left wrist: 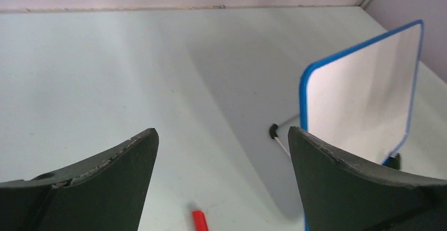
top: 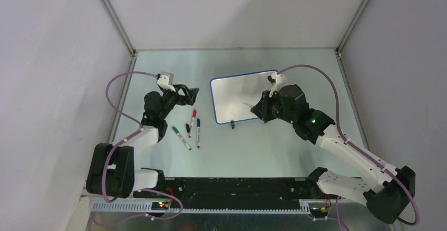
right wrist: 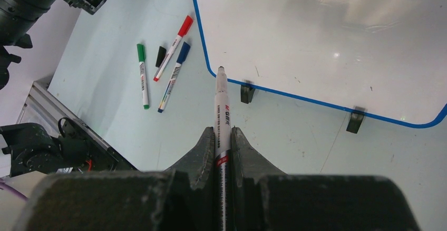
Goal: Write a sentence on the whiteboard
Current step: Hold the whiteboard at the center of the board.
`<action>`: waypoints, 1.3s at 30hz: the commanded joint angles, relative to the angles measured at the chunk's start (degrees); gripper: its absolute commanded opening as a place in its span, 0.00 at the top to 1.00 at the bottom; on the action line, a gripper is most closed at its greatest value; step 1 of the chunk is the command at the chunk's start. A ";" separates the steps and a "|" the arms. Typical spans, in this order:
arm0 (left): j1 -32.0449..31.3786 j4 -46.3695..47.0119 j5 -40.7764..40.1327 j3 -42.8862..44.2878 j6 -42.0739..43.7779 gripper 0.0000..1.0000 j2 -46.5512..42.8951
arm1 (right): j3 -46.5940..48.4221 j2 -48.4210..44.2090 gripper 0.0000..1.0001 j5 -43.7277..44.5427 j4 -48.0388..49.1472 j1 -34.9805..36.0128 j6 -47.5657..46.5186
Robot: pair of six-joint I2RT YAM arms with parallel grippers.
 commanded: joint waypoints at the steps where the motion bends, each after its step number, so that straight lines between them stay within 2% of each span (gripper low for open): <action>1: -0.09 6.12 -5.26 3.48 6.39 0.01 2.54 | 1.41 -1.13 1.00 0.81 0.43 0.26 -0.37; 4: 2.04 2.44 -3.87 6.31 4.86 0.01 4.41 | 0.85 -1.34 1.00 0.87 0.99 0.24 -0.40; 6: 2.77 3.90 -2.55 6.02 3.58 0.01 4.65 | 0.24 -1.75 1.00 1.14 1.28 0.16 -0.32; 14: 2.83 24.11 -2.59 -4.43 -3.50 0.01 8.28 | -0.93 -2.72 1.00 1.99 1.86 -0.07 0.28; 17: 2.80 37.04 0.50 -7.61 -5.08 0.01 11.77 | -0.97 -2.82 1.00 1.97 1.84 -0.03 0.39; 18: 2.82 43.13 0.12 -9.57 -5.79 0.01 13.26 | -0.96 -3.01 1.00 2.04 1.72 -0.05 0.44; 19: 2.88 44.77 -1.33 -10.28 -7.56 0.01 13.72 | -1.01 -3.10 1.00 2.09 1.47 -0.07 0.46; 26: 2.80 44.76 -4.06 -10.85 -8.33 0.01 12.88 | -1.94 -4.48 1.00 2.69 1.15 -0.13 0.66; 32: 2.63 38.61 -3.60 -8.05 -7.72 0.01 12.42 | -2.01 -4.27 1.00 2.18 1.57 -0.12 0.81; 39: 1.18 40.75 -6.16 -6.97 -7.05 0.01 16.17 | -2.50 -4.53 1.00 1.78 1.79 -0.18 1.06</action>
